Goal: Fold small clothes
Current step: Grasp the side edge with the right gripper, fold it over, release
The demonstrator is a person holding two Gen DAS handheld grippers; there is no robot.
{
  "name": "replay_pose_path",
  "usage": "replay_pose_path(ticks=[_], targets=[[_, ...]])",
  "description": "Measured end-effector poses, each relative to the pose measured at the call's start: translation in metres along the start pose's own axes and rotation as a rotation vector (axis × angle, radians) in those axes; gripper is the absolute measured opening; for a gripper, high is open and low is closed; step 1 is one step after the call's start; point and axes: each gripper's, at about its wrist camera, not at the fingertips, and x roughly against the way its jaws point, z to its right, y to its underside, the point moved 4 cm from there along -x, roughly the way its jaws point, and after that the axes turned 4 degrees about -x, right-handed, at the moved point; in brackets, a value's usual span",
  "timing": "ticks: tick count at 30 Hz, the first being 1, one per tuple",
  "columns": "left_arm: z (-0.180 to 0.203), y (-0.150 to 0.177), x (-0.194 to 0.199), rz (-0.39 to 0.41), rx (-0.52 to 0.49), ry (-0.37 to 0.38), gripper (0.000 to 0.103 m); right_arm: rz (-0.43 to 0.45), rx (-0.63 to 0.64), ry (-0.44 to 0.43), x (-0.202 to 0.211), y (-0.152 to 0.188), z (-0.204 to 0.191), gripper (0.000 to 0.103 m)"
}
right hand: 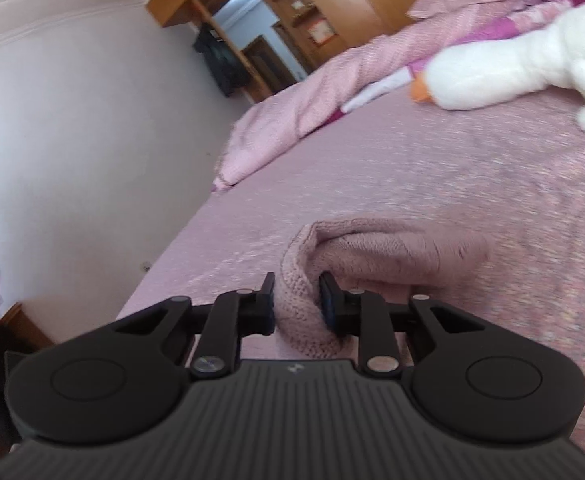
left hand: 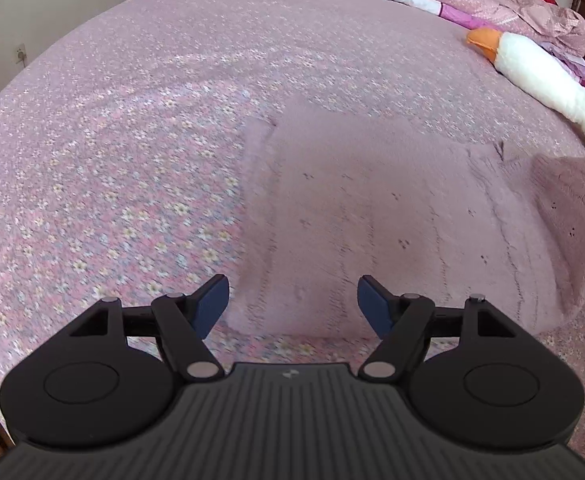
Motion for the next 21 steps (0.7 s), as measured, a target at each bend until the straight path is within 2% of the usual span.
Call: replay_pose_path(ticks=[14,21], targets=[[-0.049,0.0,0.0,0.017,0.074,-0.007,0.077,-0.077,0.088,-0.168,-0.046,0.018,-0.089,0.02],[-0.078,0.007,0.004,0.035,0.12,-0.016,0.077,-0.192,0.188,-0.233,-0.083,0.054,-0.138,0.02]])
